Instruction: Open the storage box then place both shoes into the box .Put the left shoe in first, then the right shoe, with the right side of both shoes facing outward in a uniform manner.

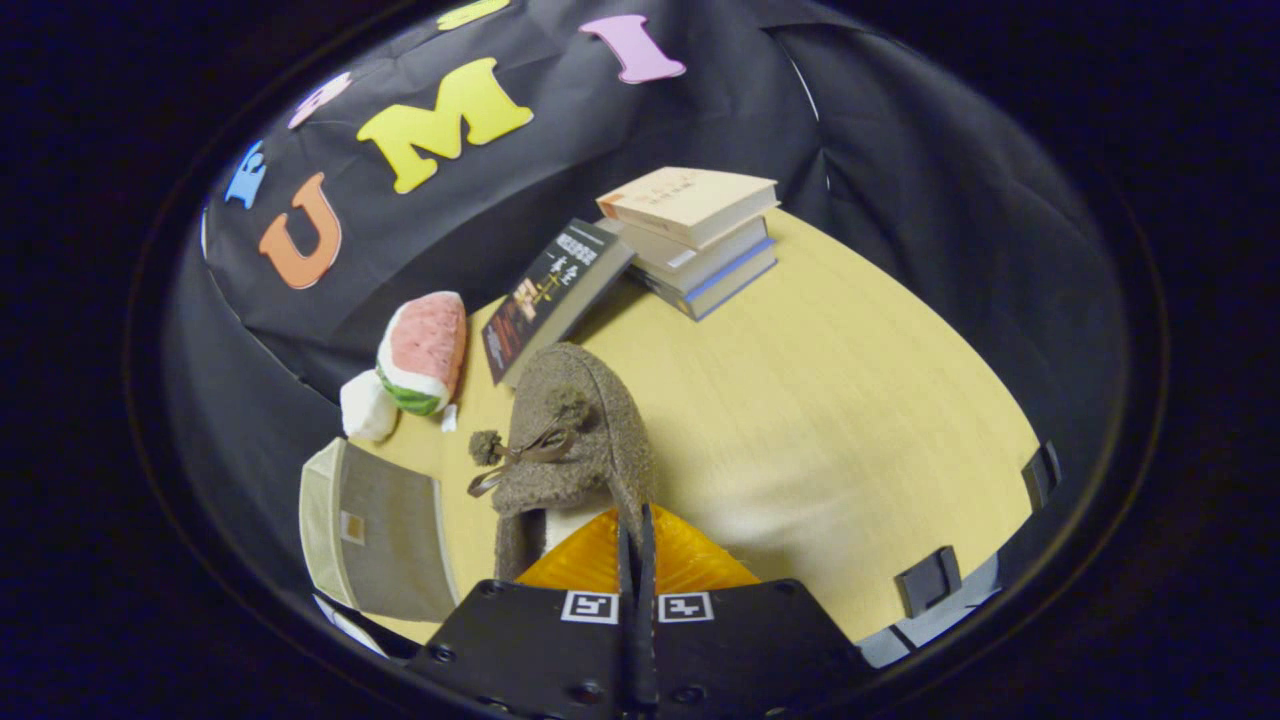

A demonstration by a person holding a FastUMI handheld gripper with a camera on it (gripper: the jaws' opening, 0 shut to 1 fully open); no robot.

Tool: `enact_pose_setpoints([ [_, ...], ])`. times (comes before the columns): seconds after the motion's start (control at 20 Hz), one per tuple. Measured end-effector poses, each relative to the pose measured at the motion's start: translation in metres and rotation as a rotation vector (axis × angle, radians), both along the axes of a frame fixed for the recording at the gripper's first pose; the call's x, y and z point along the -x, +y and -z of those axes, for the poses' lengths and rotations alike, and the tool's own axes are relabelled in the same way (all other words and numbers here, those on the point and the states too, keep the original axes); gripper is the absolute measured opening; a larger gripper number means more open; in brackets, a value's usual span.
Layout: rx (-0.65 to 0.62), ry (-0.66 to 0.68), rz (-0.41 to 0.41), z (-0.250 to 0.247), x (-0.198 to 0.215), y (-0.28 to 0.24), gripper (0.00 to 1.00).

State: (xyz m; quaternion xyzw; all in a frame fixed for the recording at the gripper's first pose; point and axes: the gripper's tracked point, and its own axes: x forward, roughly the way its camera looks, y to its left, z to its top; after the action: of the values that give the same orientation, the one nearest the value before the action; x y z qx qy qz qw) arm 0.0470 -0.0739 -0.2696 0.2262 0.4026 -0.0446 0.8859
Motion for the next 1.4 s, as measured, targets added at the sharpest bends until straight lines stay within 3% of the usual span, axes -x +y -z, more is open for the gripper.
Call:
enact_pose_setpoints([
  [0.35, 0.007, -0.149, 0.000, -0.100, -0.001, 0.116, 0.00],
  [0.6, 0.009, -0.200, -0.032, -0.129, -0.004, 0.216, 0.00],
  [1.0, 0.072, -0.150, -0.091, -0.094, -0.009, 0.327, 0.00],
  [1.4, 0.182, -0.088, -0.074, -0.034, -0.009, 0.341, 0.00],
])
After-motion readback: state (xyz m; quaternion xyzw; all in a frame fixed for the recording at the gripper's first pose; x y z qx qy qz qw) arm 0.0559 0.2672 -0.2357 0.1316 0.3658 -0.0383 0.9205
